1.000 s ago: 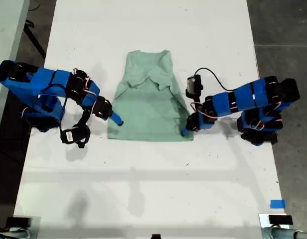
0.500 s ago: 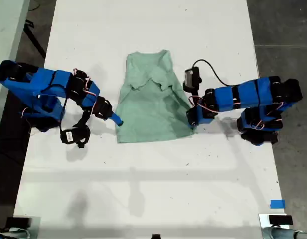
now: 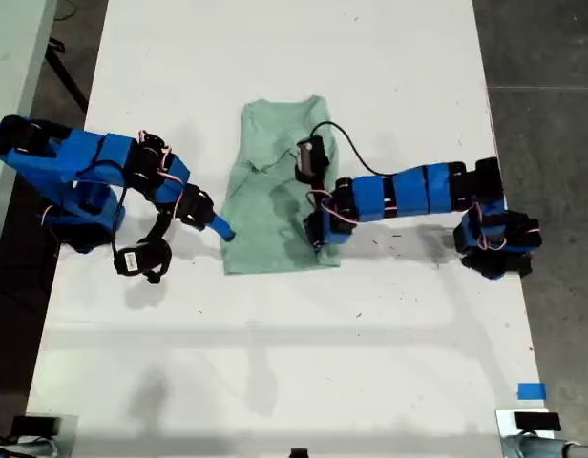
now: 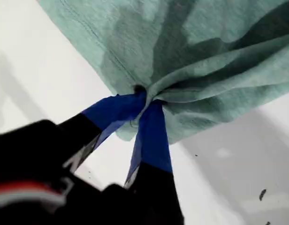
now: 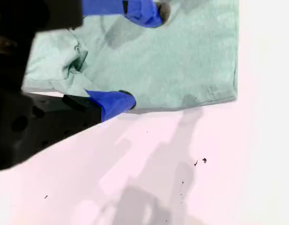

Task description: Fold t-shirt

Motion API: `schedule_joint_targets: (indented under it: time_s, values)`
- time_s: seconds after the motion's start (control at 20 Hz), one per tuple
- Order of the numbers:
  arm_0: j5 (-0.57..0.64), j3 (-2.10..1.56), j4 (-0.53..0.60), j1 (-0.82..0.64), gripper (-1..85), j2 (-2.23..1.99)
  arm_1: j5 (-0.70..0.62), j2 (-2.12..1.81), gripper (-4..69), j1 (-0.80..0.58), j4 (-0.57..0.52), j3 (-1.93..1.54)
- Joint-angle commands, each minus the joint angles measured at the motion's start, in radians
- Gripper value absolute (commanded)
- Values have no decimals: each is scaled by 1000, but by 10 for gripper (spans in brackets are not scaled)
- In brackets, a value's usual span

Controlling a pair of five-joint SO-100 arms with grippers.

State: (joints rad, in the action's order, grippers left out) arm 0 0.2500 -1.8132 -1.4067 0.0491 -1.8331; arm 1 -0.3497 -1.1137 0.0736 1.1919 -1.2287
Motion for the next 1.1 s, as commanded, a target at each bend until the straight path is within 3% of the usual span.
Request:
schedule_joint_targets:
  time_s: [0.0, 0.3, 0.55, 0.75, 1.05]
  values:
    - [0, 3, 3, -9, 289, -51, -49, -3, 349, 20, 78, 209]
    - [-34, -8, 34, 3, 289, -29, -107, -207, 289, -71, 331, 276]
    - [-103, 2, 144, 43, 291, 130, -121, -239, 271, -84, 345, 224]
    - [-225, 2, 229, 120, 292, 262, -129, -247, 257, -84, 347, 187]
    - [-341, 32, 324, 110, 280, 482, -140, -279, 249, -75, 350, 143]
